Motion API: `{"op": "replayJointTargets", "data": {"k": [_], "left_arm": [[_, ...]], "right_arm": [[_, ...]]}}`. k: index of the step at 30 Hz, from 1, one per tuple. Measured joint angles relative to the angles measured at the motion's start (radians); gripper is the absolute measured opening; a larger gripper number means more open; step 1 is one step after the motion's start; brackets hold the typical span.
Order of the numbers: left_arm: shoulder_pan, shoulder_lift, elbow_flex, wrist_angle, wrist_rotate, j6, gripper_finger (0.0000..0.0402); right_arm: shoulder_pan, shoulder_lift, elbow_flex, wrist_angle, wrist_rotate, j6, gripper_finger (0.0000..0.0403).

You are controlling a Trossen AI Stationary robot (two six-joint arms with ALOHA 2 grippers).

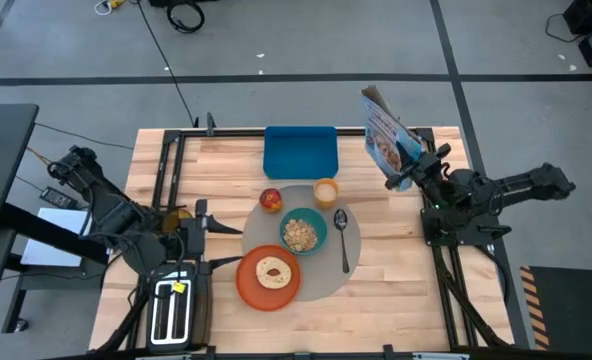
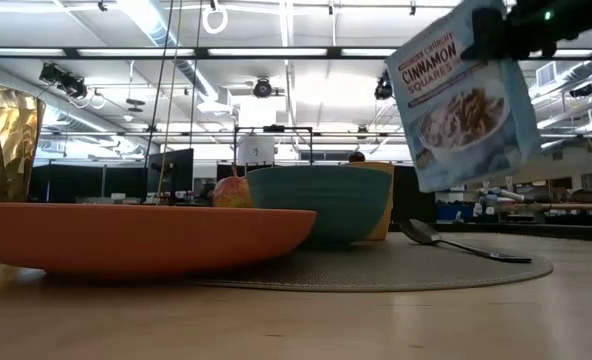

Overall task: Arrange a breakfast setting
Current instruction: Pour the cereal into the green bowl

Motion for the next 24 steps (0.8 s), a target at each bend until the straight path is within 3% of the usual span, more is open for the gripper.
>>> {"op": "replayJointTargets", "data": {"k": [6, 12, 16, 24], "left_arm": [[0.003, 0.000, 0.000, -0.009, -0.001, 0.001, 0.0249], [0.002, 0.000, 0.000, -0.021, -0.001, 0.001, 0.0249], [0.003, 0.000, 0.000, -0.023, -0.001, -0.007, 0.0249], [0.003, 0.031, 0.000, -0.033, -0.003, -0.007, 0.0249]], "right_arm": [[-0.175, -0.009, -0.190, 0.248, -0.138, -0.018, 0.0010], [-0.308, 0.006, -0.339, 0.436, -0.223, 0.067, 0.0011], [-0.353, 0.017, -0.340, 0.297, -0.251, 0.157, 0.0011], [-0.436, 0.099, -0.335, 0.231, -0.276, 0.344, 0.0014]]}}
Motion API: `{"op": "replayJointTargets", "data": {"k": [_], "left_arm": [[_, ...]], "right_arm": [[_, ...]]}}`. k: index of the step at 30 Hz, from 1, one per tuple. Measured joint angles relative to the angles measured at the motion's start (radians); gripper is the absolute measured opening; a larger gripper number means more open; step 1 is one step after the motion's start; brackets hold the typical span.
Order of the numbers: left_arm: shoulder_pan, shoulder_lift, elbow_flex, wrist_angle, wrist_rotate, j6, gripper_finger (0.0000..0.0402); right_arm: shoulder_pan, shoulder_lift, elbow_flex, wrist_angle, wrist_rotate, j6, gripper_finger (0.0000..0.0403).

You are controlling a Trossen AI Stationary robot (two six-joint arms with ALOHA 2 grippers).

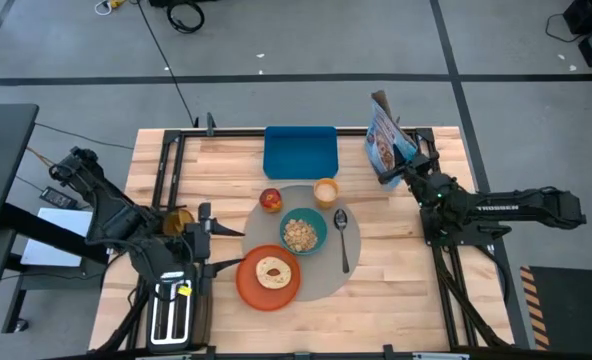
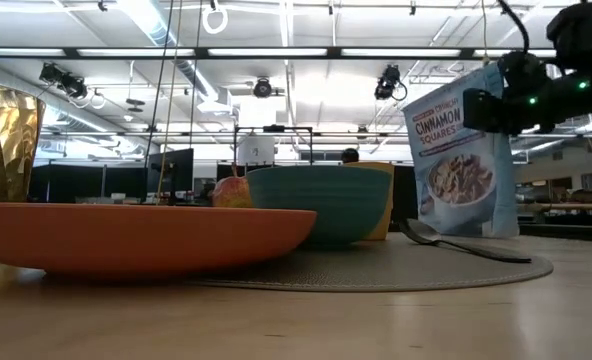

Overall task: Arrange a breakfast setting
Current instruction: Pour the cereal into the green bowl

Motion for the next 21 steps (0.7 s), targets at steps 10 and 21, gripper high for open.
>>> {"op": "replayJointTargets", "data": {"k": [10, 21], "left_arm": [[0.010, 0.022, 0.000, -0.054, -0.004, -0.052, 0.0249], [0.040, 0.021, 0.000, -0.052, -0.005, -0.053, 0.0249]], "right_arm": [[-0.020, 0.081, -0.006, -0.120, -0.006, 0.043, 0.0055], [-0.016, 0.084, 0.028, -0.113, 0.002, 0.044, 0.0175]]}}
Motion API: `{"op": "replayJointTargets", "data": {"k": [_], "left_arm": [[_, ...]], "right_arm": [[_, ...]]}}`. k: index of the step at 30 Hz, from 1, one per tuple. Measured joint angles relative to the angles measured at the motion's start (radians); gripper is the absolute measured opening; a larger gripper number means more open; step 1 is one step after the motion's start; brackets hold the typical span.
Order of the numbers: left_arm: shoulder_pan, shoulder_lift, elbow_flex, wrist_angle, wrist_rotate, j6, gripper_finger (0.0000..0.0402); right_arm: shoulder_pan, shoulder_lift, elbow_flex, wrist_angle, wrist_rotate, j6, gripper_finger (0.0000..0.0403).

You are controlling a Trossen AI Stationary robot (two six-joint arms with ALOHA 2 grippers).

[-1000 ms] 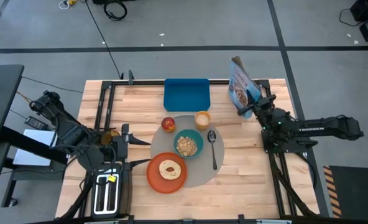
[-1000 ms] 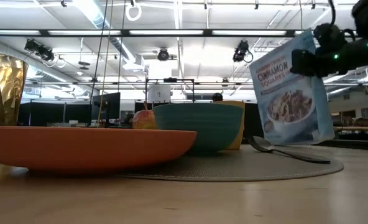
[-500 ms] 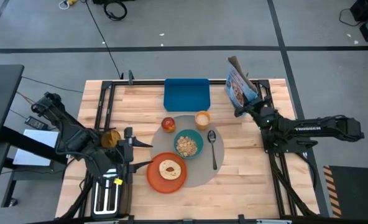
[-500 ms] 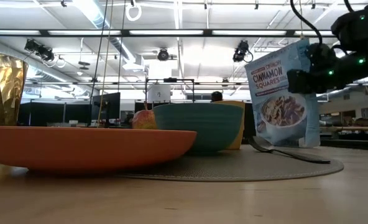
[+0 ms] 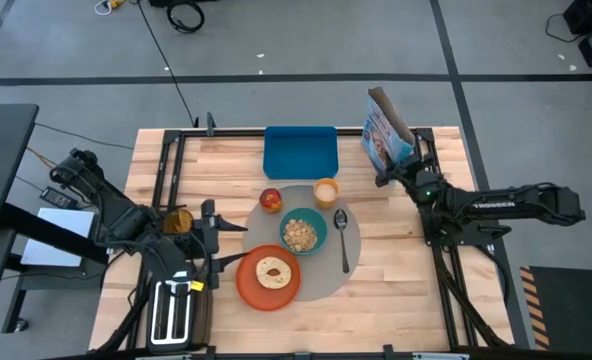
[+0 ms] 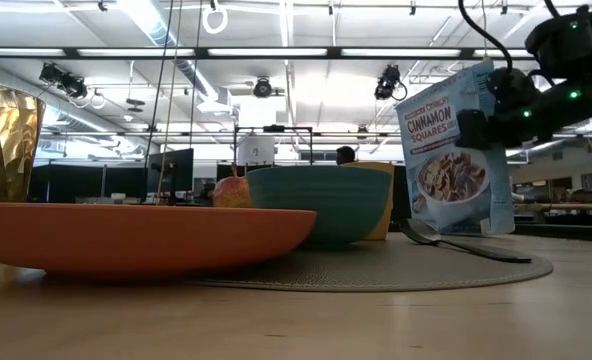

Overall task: Arrange a breakfast setting
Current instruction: Pour the cereal into the green bowl

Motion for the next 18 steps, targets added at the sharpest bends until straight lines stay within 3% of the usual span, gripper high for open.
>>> {"op": "replayJointTargets", "data": {"k": [9, 18], "left_arm": [[0.006, 0.000, 0.000, 0.000, 0.000, -0.030, 0.0249], [0.006, 0.000, 0.000, -0.001, 0.000, -0.053, 0.0249]], "right_arm": [[0.044, 0.000, 0.087, -0.093, 0.007, -0.010, 0.0253], [0.112, -0.001, 0.188, -0.167, 0.021, -0.065, 0.0282]]}}
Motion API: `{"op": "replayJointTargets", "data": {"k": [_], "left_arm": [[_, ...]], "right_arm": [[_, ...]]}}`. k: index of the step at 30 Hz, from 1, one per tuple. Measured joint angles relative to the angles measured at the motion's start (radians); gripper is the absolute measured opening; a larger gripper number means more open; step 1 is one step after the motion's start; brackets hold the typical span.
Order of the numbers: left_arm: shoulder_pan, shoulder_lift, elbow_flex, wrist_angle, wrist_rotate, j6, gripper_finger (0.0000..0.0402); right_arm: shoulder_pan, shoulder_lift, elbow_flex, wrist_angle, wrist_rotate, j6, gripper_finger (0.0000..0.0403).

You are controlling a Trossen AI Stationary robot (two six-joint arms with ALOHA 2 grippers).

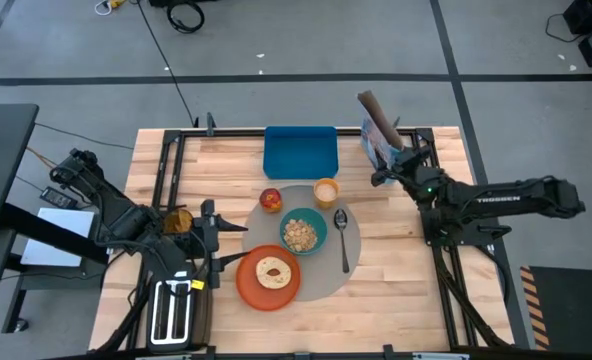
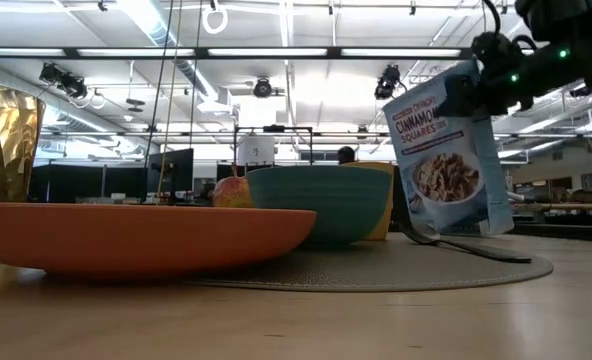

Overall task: Arrange a breakfast setting
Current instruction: Pour the cereal into the green bowl

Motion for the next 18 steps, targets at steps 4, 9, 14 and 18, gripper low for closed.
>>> {"op": "replayJointTargets", "data": {"k": [4, 9, 14, 18], "left_arm": [[0.000, 0.000, 0.000, 0.000, 0.000, -0.005, 0.0249], [0.000, 0.000, 0.000, 0.001, 0.000, -0.007, 0.0249], [0.000, 0.000, 0.000, 0.000, 0.000, -0.007, 0.0249], [0.000, 0.000, 0.000, 0.000, 0.000, -0.007, 0.0249]], "right_arm": [[0.042, -0.002, 0.036, 0.001, 0.036, -0.053, 0.0280], [0.086, -0.006, 0.066, 0.004, 0.094, -0.108, 0.0280], [0.102, -0.010, 0.067, 0.001, 0.141, -0.131, 0.0280], [0.097, -0.013, 0.067, 0.002, 0.194, -0.089, 0.0279]]}}
